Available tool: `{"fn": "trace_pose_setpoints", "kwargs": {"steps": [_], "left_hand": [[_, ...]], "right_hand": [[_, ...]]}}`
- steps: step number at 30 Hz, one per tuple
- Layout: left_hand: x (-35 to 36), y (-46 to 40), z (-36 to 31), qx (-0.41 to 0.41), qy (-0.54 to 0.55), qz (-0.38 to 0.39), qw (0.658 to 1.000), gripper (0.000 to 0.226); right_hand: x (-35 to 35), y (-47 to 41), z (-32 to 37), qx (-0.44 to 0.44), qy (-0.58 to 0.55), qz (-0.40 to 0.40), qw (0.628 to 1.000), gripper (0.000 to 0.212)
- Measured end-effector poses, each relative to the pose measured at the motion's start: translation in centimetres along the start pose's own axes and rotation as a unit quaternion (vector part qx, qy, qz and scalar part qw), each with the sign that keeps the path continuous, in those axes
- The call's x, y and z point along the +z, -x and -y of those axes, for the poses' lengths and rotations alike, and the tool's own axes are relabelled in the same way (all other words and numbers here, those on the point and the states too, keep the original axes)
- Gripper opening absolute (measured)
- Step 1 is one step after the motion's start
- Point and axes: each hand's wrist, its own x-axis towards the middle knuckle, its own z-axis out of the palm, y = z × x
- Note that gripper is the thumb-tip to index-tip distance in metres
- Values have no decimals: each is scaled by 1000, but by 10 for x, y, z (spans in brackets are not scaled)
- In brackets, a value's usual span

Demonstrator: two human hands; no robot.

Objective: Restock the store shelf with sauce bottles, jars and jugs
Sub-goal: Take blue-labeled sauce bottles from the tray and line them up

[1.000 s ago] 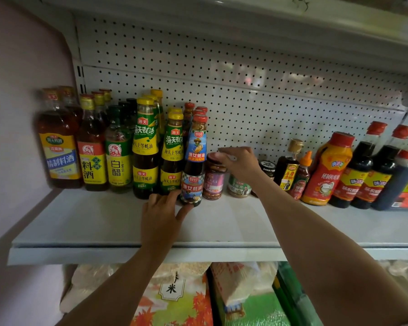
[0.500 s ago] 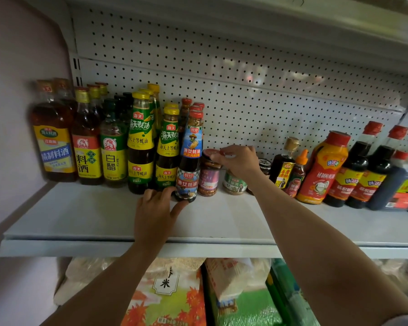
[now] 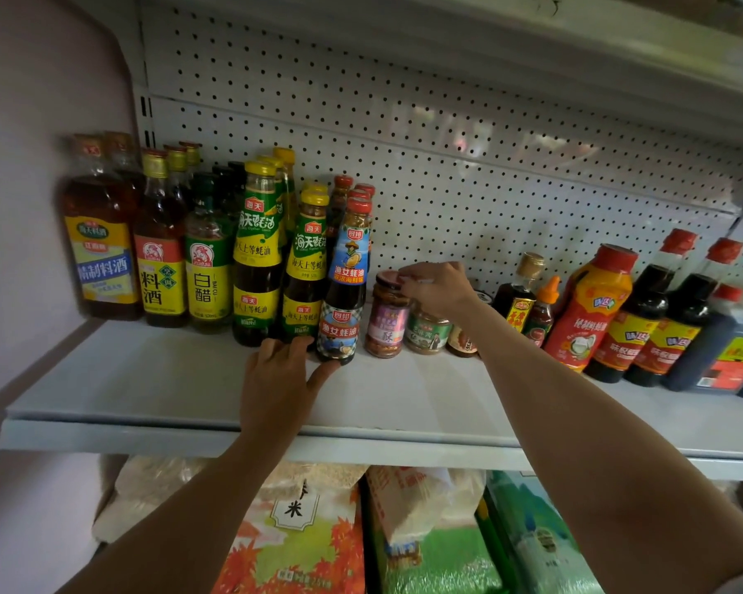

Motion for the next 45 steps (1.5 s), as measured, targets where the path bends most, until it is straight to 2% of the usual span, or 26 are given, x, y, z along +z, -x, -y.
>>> {"fn": "trace_pose_setpoints", "kwargs": {"steps": [2, 6, 9, 13, 17, 22, 30, 34, 40, 45], "left_hand": [[-1, 0, -1, -7, 3, 5, 1000, 56], [-1, 0, 0, -15, 4, 25, 1000, 58], [-1, -1, 1, -31, 7, 52, 998, 61], [-4, -3, -3, -47, 10, 66, 997, 56], [-8, -5, -3, -61, 12, 80, 995, 58], [-8, -5, -3, -61, 14, 82, 995, 64], [-10, -5, -6, -66, 36, 87, 993, 71], [-10, -4, -7, -64, 41, 89, 993, 71], [-11, -4, -8, -53, 52, 92, 993, 71], [-14, -5, -10, -47, 59, 89, 993, 69]], "right_hand": [[-1, -1, 1, -13, -35, 6, 999, 41], [0, -7, -1, 28, -190, 17, 981, 44], [1, -13, 7, 69, -307, 74, 946, 66], [8, -23, 24, 73, -289, 131, 945, 87], [9, -41, 32, 122, -286, 147, 939, 105], [2, -58, 36, 162, -218, 165, 948, 126], [9, -82, 35, 144, -166, 221, 950, 136], [7, -85, 34, 129, -161, 243, 948, 119], [15, -95, 34, 109, -160, 282, 940, 136], [12, -93, 39, 85, -144, 275, 947, 117]]}}
